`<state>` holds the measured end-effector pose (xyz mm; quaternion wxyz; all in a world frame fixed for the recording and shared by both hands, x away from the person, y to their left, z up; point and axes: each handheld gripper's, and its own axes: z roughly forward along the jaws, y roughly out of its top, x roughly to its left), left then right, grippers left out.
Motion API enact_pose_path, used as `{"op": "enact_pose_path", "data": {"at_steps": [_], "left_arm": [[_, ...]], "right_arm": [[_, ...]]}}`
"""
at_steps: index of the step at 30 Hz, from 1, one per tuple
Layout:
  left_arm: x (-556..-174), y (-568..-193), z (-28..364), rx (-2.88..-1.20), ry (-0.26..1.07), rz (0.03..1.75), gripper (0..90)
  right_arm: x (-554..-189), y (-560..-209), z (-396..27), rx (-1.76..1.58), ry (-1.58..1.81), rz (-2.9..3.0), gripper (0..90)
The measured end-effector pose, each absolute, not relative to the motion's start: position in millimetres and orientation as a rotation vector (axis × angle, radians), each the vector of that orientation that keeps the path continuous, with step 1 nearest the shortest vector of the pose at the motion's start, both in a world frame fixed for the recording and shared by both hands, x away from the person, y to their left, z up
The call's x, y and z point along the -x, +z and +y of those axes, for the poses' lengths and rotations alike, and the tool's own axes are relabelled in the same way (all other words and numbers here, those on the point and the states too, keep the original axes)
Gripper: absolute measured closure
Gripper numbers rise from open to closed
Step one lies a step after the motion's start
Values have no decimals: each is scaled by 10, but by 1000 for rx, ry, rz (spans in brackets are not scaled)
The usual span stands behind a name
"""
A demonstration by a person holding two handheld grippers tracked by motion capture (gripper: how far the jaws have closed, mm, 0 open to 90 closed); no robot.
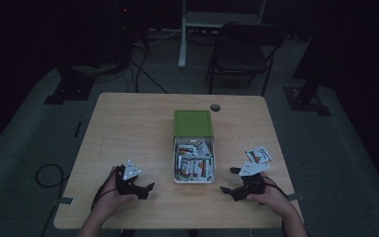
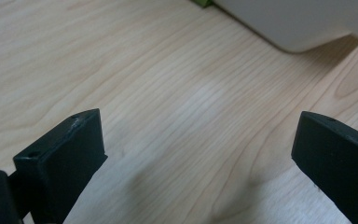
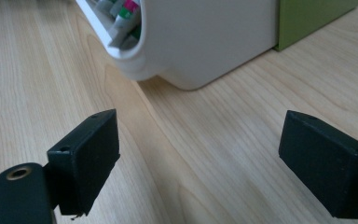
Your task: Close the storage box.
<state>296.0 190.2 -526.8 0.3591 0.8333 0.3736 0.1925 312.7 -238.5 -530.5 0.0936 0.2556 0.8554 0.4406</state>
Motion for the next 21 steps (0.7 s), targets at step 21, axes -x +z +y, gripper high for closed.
{"op": "enact_pose_path", "data": {"at_steps": [21], "left_arm": [[-3050, -5072, 1561, -2089, 455, 812, 30]], "right_arm": [[-3186, -5125, -2257, -785, 1485, 2448, 121]]}}
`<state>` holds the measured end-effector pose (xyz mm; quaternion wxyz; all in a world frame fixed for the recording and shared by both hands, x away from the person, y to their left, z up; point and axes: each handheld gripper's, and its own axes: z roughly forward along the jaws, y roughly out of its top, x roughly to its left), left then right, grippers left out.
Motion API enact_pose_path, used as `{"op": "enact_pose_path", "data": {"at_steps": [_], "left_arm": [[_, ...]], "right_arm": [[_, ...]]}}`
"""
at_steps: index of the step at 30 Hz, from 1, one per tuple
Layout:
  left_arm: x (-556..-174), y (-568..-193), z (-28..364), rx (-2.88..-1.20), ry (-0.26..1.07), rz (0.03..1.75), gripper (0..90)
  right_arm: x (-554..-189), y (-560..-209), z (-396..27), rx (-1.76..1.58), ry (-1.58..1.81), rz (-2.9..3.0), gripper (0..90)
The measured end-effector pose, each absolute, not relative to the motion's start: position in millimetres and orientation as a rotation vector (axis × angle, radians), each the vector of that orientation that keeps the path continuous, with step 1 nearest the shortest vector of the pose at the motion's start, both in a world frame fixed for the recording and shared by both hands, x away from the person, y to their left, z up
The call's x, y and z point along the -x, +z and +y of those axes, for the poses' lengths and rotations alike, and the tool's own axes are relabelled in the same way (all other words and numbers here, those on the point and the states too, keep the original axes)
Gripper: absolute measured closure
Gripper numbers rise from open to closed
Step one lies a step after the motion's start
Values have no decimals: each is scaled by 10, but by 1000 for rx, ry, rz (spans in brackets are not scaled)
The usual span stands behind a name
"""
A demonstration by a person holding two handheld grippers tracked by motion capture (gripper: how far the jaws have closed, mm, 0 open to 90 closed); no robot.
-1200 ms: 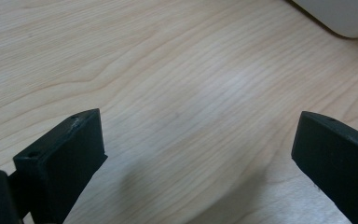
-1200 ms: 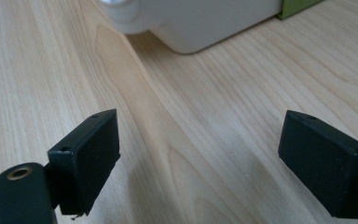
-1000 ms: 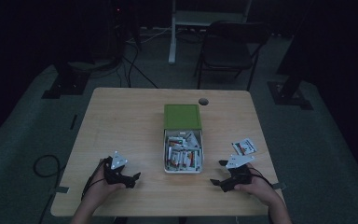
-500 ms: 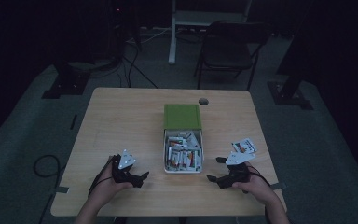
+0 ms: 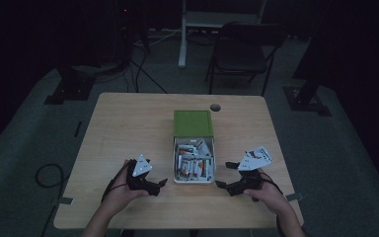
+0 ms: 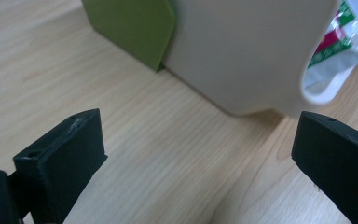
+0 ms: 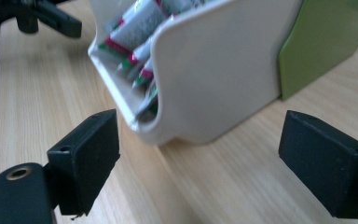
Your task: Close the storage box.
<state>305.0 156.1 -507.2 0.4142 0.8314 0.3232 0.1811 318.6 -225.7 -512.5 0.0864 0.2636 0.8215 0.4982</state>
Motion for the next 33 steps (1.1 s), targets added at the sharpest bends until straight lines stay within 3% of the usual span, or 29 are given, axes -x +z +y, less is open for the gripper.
{"op": "enact_pose_path", "data": {"at_steps": [33], "left_arm": [[-3211, -4959, 1298, -2025, 509, 746, 30]], "right_arm": [[-3381, -5113, -2153, -852, 1529, 2372, 128]]}}
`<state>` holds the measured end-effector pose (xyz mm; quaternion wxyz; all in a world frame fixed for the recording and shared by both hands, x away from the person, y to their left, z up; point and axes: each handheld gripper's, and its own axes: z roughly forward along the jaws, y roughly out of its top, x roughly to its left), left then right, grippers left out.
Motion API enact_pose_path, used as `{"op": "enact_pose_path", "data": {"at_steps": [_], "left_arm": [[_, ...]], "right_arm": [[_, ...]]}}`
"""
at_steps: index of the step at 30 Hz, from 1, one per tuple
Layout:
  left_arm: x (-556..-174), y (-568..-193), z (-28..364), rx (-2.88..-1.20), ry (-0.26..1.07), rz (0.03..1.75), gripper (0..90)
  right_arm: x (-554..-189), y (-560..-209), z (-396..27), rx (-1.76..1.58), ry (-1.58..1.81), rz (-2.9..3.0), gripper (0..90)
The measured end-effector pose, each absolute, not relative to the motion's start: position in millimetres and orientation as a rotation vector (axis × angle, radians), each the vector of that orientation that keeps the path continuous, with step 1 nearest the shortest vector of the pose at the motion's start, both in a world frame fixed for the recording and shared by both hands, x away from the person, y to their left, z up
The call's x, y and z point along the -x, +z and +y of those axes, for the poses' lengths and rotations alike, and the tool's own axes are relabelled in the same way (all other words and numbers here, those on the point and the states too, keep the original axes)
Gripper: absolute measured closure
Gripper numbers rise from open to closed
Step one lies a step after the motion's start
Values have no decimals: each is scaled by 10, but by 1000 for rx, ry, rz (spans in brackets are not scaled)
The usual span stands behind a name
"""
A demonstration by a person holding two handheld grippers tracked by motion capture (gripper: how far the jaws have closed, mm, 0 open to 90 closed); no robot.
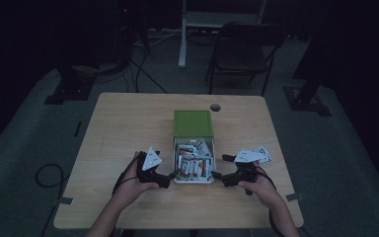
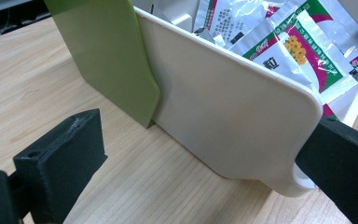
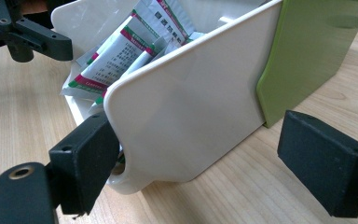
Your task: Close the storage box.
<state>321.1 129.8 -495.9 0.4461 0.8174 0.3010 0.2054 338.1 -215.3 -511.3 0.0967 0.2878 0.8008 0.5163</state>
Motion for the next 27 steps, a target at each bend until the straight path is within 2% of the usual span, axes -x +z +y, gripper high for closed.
{"op": "enact_pose_path", "data": {"at_steps": [27], "left_arm": [[-3354, -4963, 1287, -2010, 503, 779, 30]], "right_arm": [[-3510, -5122, -2150, -899, 1531, 2342, 124]]}}
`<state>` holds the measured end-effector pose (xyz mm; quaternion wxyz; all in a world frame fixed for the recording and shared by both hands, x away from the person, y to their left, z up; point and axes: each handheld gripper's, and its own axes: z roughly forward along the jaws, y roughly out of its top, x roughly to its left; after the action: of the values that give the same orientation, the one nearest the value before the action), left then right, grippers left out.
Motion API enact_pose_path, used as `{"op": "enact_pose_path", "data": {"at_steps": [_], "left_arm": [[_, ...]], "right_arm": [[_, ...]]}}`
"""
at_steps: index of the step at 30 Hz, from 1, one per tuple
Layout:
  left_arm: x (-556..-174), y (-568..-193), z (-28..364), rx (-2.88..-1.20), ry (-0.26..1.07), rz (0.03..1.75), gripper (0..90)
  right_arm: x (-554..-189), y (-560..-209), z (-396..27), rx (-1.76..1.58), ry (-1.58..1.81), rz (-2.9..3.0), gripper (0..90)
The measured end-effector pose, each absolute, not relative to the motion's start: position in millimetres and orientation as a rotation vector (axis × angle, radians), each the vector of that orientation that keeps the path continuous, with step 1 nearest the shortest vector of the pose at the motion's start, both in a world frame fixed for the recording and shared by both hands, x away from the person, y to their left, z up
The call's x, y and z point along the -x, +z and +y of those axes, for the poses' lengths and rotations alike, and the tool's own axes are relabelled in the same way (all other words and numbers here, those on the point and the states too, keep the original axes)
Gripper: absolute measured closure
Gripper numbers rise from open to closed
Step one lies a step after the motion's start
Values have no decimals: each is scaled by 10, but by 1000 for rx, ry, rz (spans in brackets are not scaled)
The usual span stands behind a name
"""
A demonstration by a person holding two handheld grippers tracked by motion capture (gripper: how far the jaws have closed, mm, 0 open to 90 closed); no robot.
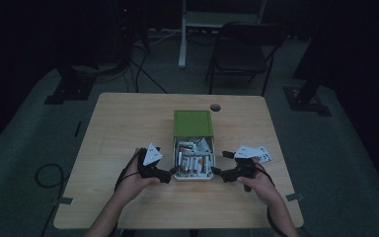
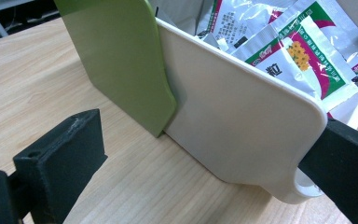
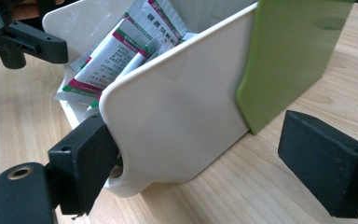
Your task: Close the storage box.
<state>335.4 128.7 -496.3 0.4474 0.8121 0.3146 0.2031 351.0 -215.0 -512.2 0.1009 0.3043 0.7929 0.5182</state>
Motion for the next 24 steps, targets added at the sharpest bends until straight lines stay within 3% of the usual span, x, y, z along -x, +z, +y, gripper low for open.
{"op": "enact_pose_path", "data": {"at_steps": [24], "left_arm": [[-3451, -4975, 1290, -1990, 496, 814, 30]], "right_arm": [[-3612, -5131, -2150, -931, 1525, 2321, 121]]}}
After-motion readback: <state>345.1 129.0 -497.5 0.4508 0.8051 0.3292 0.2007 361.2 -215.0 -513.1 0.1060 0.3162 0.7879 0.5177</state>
